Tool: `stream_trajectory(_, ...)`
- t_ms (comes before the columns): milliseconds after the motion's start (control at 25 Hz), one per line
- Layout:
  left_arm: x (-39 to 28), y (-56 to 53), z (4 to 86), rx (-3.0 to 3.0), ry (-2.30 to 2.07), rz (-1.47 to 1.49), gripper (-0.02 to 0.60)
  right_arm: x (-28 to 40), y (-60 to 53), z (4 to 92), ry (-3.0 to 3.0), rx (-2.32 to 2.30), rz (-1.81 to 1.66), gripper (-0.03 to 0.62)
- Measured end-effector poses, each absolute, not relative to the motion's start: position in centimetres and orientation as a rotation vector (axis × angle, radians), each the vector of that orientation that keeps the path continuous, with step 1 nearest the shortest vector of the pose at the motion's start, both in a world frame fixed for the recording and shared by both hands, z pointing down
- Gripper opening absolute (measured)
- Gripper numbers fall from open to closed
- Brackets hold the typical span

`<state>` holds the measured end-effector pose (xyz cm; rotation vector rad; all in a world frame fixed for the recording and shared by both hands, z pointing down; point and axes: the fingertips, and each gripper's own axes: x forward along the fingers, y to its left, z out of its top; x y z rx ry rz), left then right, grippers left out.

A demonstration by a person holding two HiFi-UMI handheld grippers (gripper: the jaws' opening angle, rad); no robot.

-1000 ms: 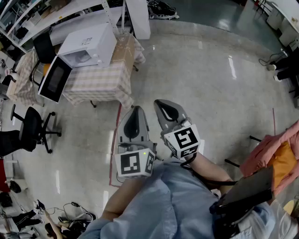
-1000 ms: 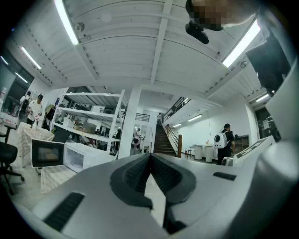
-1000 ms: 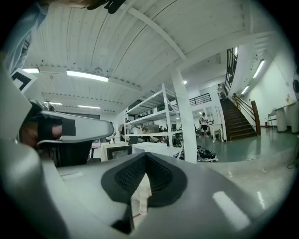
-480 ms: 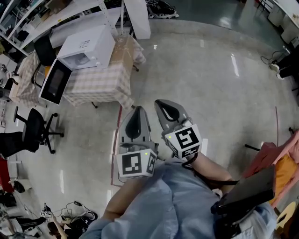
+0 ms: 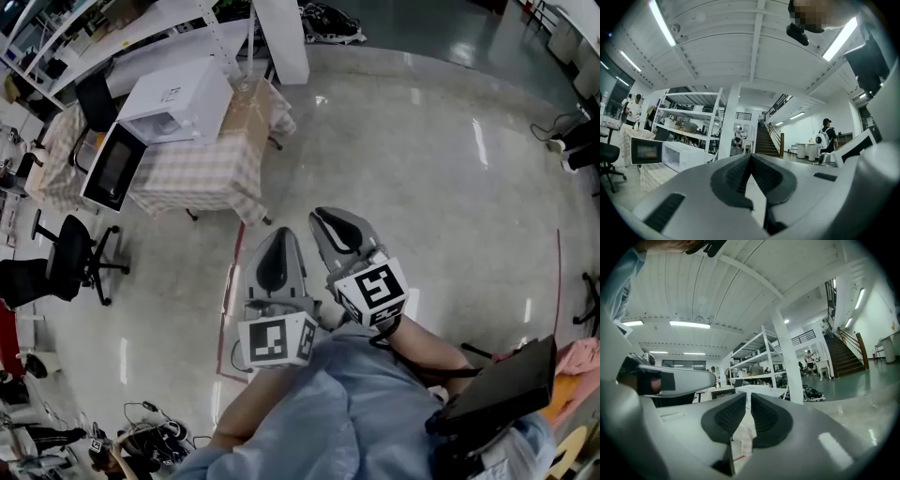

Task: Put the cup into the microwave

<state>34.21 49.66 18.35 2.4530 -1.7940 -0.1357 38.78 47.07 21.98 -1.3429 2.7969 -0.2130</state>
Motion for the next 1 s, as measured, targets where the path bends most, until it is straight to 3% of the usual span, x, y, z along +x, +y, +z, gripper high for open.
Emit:
stream_trajectory(560,33.0,42.6,20.8,2.407,-1.767,-0.134,0.008,38.4,40.8,25.0,2.832,-1.397,-0.260,0.009)
stream_trajectory(1000,27.1,32.1,20.5,2.382,-1.765,-0.180,0.008,32.6,30.4,25.5,2.863,-1.407,-0.291,0.009)
